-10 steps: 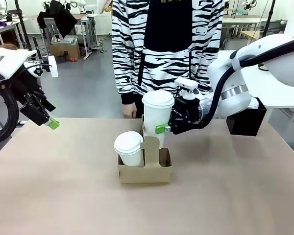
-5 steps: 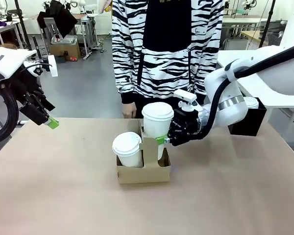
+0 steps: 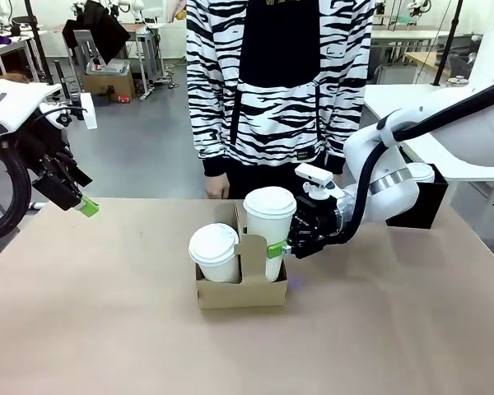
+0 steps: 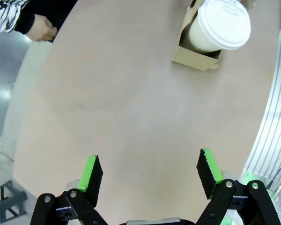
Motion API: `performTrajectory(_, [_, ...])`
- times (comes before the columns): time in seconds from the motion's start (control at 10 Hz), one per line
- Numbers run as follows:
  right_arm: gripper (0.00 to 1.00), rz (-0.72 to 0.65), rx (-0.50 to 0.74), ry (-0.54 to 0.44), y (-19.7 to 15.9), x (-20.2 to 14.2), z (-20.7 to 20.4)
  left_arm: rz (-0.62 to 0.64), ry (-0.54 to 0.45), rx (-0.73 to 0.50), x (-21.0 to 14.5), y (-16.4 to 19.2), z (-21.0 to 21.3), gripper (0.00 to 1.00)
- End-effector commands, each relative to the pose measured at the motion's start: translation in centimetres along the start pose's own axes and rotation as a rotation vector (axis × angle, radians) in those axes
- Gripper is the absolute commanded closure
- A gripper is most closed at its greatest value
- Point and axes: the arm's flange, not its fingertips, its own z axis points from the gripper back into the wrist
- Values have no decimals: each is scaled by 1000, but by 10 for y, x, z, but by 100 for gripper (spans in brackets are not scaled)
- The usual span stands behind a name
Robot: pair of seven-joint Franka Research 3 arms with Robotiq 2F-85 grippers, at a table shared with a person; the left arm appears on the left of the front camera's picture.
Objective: Pour a drink into a cup and package it in a carrier.
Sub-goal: Insert the held 600 ml Paper Cup into the Cup Carrier.
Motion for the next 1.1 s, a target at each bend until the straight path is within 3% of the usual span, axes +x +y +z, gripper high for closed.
performTrajectory(0.0, [19,48,-21,24,-1,-11,3,14,-4,-7,2,-1,1,0])
performTrajectory(0.5, [19,43,-34,59,-7,-28,8,14,-4,-7,2,-1,1,0])
performTrajectory(0.6, [5,51,-29,61,-7,-29,8,14,-4,-7,2,-1,1,0])
performTrajectory(0.7, [0,48,-28,81,-6,-30,9,14,-4,-7,2,-1,1,0])
performTrajectory(1.0, [0,17,-72,149,5,-28,20,14,-4,-7,2,-1,1,0])
